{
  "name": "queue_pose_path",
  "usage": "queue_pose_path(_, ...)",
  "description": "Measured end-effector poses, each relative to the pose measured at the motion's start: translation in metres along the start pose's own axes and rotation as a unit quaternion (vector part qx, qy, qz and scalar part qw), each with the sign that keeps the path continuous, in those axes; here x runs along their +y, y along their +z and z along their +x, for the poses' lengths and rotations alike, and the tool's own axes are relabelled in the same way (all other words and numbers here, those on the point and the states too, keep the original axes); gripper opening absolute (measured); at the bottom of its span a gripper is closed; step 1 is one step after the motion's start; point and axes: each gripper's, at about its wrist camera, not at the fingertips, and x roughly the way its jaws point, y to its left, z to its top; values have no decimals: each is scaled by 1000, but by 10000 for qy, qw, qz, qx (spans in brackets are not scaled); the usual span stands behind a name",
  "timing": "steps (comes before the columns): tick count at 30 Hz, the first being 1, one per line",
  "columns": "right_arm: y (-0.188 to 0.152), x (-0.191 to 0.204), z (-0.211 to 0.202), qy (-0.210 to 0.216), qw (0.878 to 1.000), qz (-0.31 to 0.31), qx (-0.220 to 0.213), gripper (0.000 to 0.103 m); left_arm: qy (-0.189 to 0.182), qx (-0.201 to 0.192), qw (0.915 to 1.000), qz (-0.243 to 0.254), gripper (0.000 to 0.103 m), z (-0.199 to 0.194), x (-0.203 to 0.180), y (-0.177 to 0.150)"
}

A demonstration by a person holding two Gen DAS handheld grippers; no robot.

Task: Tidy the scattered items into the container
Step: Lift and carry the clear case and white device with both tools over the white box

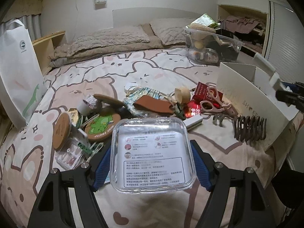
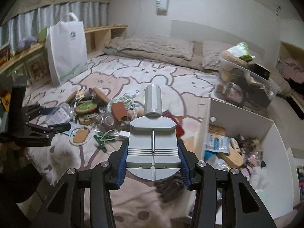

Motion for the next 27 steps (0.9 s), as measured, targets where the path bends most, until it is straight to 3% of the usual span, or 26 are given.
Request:
queue_pose_path(11, -18, -57, -32, -372, 9981, 474, -148, 48, -243, -96, 9996, 91, 77, 5, -35, 18)
queue_pose_path(27, -48, -132, -42, -843, 9920, 933, -66, 48, -788, -247, 9960, 344, 77, 7, -101, 44)
